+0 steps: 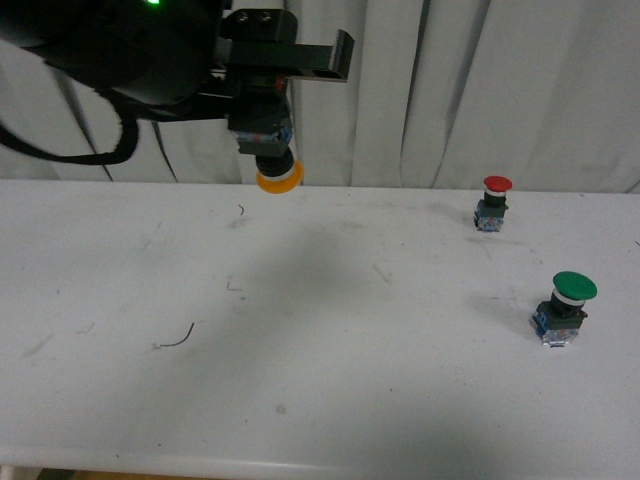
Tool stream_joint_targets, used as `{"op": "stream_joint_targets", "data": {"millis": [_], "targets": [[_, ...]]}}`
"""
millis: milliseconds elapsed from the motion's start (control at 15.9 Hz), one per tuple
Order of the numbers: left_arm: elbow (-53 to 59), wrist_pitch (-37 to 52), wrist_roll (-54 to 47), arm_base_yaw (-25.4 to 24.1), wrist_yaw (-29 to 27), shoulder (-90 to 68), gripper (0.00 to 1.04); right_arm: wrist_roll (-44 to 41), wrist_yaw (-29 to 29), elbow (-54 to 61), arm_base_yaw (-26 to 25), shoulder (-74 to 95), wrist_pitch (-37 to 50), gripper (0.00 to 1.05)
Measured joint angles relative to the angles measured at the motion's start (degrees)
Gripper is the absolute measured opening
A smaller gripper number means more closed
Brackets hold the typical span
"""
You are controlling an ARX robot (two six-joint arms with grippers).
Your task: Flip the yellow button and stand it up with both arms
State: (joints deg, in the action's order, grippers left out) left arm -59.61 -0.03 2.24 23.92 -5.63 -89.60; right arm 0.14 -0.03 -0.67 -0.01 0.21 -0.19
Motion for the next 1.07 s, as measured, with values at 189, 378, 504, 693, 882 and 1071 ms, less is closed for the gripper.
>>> {"op": "stream_joint_targets", "data": {"millis": [189,378,504,693,882,1071], "targets": [[8.50,0.20,0.35,0.63,-3.45,11.17,0.35,0.00,0.00,0.00,0.00,0.00,0.00,0.98],[10.32,2.78,4.35,-0.83,1.95,12.20,0.35,0.00,0.00,0.00,0.00,0.00,0.00,0.98],[11.87,8.50,11.65,-2.29,10.64,12.20,0.35,0.00,0.00,0.00,0.00,0.00,0.00,0.98],[13.97,22.32,27.78,-3.63,23.76,10.01,0.35,0.00,0.00,0.00,0.00,0.00,0.00,0.98],[16.81,38.14,43.10,-4.28,29.86,5.07,0.35,0.00,0.00,0.00,0.00,0.00,0.00,0.98],[18.95,54.03,53.81,-3.17,31.08,1.92,0.35,0.00,0.00,0.00,0.00,0.00,0.00,0.98]]}}
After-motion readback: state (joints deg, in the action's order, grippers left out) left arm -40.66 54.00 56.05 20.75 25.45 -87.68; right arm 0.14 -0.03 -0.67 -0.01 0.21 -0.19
